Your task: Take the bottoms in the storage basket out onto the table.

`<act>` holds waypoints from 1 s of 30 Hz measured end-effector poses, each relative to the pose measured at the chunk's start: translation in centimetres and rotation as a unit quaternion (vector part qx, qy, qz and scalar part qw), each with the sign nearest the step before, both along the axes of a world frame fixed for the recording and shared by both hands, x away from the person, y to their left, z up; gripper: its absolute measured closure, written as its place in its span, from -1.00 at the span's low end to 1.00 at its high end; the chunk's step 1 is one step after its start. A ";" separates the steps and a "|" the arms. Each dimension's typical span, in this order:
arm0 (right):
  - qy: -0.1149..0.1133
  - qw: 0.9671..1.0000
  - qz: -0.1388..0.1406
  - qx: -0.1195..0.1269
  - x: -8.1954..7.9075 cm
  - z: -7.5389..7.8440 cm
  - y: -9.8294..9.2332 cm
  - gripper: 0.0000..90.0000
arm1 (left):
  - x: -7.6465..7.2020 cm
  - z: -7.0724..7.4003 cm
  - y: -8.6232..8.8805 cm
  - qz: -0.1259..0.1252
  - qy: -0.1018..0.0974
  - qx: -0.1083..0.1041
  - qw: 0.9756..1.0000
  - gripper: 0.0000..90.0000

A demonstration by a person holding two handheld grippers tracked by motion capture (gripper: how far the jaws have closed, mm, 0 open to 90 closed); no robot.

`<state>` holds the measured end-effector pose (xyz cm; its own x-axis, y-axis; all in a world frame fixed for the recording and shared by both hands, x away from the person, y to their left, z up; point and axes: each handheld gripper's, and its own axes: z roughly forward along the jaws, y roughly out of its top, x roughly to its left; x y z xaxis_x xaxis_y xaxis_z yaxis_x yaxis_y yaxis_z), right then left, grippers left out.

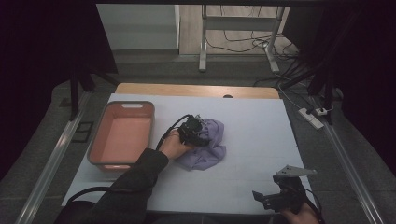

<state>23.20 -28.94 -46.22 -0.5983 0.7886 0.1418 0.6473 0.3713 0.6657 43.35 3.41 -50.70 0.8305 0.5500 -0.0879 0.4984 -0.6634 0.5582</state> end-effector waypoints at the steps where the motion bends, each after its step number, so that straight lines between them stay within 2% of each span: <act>1: 0.000 1.000 0.000 0.000 0.0 0.0 0.0 -1.00 | 0.0 0.0 0.0 -0.001 -0.002 0.001 1.000 -0.07; 6: 0.001 1.000 0.001 0.000 0.0 0.0 0.0 -1.00 | 0.0 0.0 -0.1 -0.002 0.000 -0.001 1.000 -0.14; 14: 0.002 1.000 0.000 0.001 0.0 0.0 0.0 -1.00 | 0.3 0.1 0.1 0.003 0.019 -0.019 1.000 -0.26; 19: 0.002 1.000 0.000 0.001 0.1 0.0 -0.1 -1.00 | 0.5 0.4 0.2 0.004 0.026 -0.022 0.999 -0.38; 30: 0.004 1.000 -0.001 0.002 0.1 0.0 -0.1 -1.00 | 0.4 1.1 0.4 -0.003 0.022 -0.015 1.000 -0.62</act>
